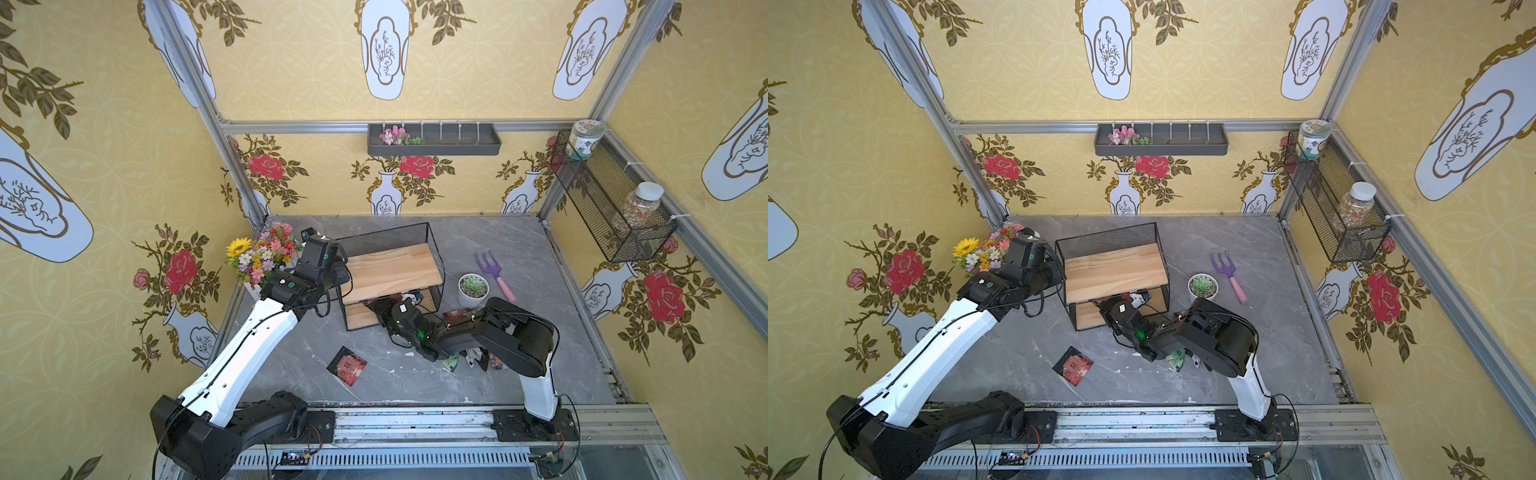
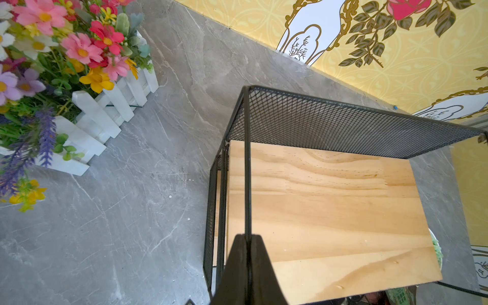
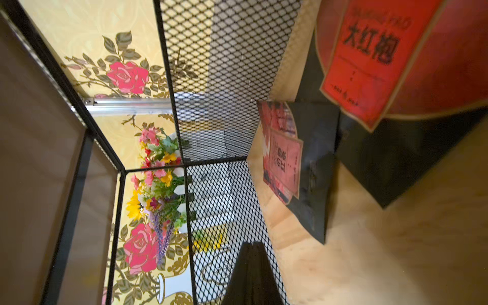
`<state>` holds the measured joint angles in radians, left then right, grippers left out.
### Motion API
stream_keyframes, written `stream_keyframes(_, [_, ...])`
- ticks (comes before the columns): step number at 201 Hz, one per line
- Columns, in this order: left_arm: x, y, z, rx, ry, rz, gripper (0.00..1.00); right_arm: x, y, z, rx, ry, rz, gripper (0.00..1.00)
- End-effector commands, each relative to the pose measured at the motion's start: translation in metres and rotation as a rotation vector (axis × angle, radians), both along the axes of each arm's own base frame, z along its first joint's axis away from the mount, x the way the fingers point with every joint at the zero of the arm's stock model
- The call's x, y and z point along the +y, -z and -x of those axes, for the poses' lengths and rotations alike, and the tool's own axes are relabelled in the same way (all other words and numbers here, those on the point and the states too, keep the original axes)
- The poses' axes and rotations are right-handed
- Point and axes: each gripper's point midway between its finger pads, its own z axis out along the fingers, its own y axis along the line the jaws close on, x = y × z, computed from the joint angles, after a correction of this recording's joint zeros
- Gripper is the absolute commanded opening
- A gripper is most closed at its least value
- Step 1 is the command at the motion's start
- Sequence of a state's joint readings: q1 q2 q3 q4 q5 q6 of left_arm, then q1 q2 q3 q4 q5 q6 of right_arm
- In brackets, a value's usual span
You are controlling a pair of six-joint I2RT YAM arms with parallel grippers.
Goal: Remove the tea bags from the shelf
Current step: Pick up the tea bag from the shelf.
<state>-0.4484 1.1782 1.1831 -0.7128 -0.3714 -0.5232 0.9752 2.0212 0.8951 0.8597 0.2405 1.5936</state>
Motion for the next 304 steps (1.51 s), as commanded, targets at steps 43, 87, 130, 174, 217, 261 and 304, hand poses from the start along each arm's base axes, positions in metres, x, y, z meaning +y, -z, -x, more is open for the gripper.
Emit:
stream_keyframes(43, [-0.003, -0.004, -0.003, -0.027, 0.016, 0.008, 0.0, -0.009, 0.009, -0.024, 0.012, 0.131, 0.014, 0.0])
stream_keyframes(87, [-0.003, -0.004, -0.003, -0.029, 0.011, 0.012, 0.0, -0.014, 0.033, -0.02, 0.123, 0.16, 0.103, 0.0])
stream_keyframes(130, [-0.003, -0.004, -0.004, -0.03, 0.011, 0.013, 0.0, -0.013, 0.057, -0.011, 0.216, 0.136, 0.157, 0.0])
stream_keyframes(174, [-0.003, -0.004, -0.005, -0.03, 0.011, 0.01, 0.0, -0.025, 0.07, 0.012, 0.332, 0.117, 0.247, 0.0])
stream_keyframes(217, [-0.005, -0.007, -0.007, -0.036, 0.014, 0.012, 0.0, -0.033, 0.068, 0.038, 0.374, 0.078, 0.29, 0.0])
stream_keyframes(261, [-0.005, -0.01, -0.008, -0.041, 0.014, 0.014, 0.0, -0.034, 0.054, 0.034, 0.336, 0.075, 0.264, 0.0])
stream_keyframes(304, [-0.005, -0.01, -0.008, -0.039, 0.015, 0.013, 0.0, -0.028, 0.03, 0.029, 0.28, 0.053, 0.258, 0.0])
